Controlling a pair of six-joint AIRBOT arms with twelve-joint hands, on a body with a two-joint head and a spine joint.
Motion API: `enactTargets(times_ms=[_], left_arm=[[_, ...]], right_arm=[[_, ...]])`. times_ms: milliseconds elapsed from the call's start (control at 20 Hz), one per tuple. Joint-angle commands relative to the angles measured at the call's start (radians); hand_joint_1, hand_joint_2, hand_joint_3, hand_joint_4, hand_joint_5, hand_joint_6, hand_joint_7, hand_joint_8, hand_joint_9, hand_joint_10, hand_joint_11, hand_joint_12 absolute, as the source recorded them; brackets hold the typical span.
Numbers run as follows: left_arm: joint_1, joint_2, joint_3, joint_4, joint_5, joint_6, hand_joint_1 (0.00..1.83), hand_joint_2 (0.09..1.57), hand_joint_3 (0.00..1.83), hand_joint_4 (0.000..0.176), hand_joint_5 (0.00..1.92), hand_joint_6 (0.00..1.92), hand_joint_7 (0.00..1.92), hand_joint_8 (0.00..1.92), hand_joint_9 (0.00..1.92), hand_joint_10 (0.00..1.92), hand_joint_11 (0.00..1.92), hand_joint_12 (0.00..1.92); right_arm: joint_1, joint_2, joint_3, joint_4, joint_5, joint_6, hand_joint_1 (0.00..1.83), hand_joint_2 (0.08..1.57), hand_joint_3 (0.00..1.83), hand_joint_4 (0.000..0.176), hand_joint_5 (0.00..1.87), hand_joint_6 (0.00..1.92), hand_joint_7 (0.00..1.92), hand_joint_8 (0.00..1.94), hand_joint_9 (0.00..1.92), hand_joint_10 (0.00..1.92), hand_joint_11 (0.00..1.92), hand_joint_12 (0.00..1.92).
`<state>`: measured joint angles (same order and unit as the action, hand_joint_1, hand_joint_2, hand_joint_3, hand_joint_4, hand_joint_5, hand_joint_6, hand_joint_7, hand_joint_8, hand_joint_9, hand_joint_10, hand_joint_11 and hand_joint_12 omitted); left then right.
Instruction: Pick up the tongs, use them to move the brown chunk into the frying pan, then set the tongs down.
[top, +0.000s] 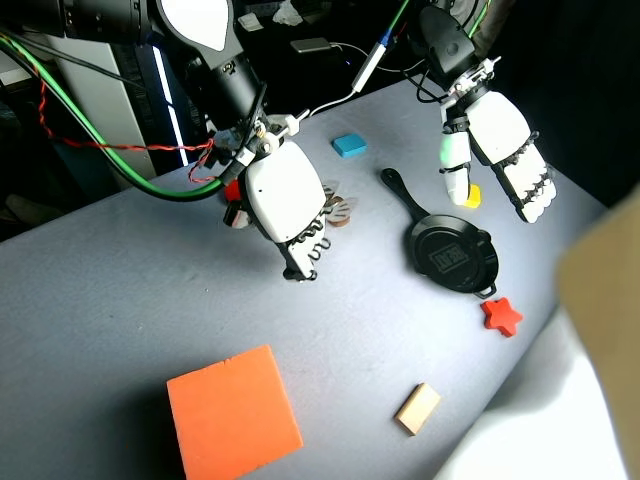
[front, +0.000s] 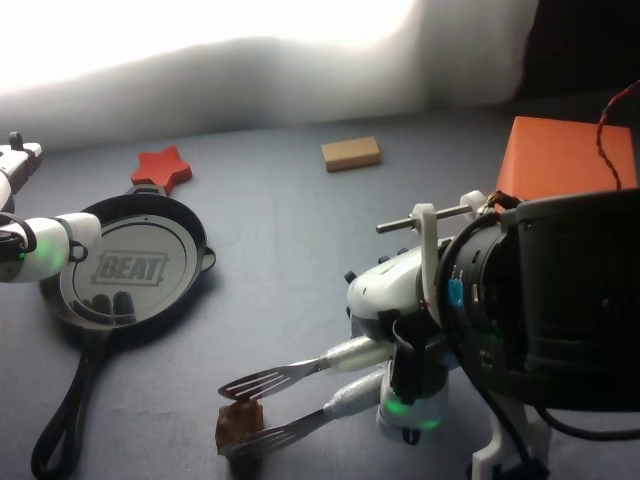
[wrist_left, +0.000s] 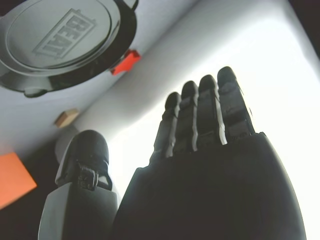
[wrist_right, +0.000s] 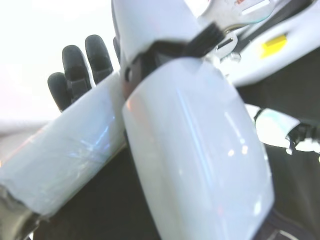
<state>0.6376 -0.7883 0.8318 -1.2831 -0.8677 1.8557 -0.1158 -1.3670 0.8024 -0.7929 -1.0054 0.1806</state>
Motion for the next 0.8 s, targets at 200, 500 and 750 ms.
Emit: enactTargets(times_ms=[200, 500, 750], left_arm=[[-0.011, 0.011, 0.001, 0.05, -0.085, 0.004, 0.0, 1.33, 0.0, 0.0, 0.01, 0.0, 0.03, 0.0, 0.0, 0.0, 0.0, 0.0], [-0.011, 0.011, 0.001, 0.05, -0.085, 0.006, 0.0, 1.34, 0.0, 0.0, 0.01, 0.0, 0.03, 0.0, 0.0, 0.0, 0.0, 0.0], [-0.006, 0.011, 0.003, 0.05, -0.085, 0.006, 0.0, 1.34, 0.0, 0.0, 0.03, 0.01, 0.05, 0.01, 0.01, 0.0, 0.0, 0.0]], right_arm=[[0.002, -0.011, 0.031, -0.054, 0.032, 0.01, 0.99, 1.22, 0.01, 0.0, 0.54, 0.0, 0.59, 0.0, 0.56, 0.0, 0.0, 1.28], [-0.015, -0.022, 0.043, -0.054, 0.043, 0.01, 1.02, 1.2, 0.0, 0.0, 0.55, 0.0, 0.59, 0.0, 0.57, 0.01, 0.0, 1.3], [-0.026, -0.04, 0.058, -0.056, 0.051, 0.01, 1.03, 1.2, 0.0, 0.0, 0.54, 0.0, 0.58, 0.0, 0.56, 0.0, 0.0, 1.29]])
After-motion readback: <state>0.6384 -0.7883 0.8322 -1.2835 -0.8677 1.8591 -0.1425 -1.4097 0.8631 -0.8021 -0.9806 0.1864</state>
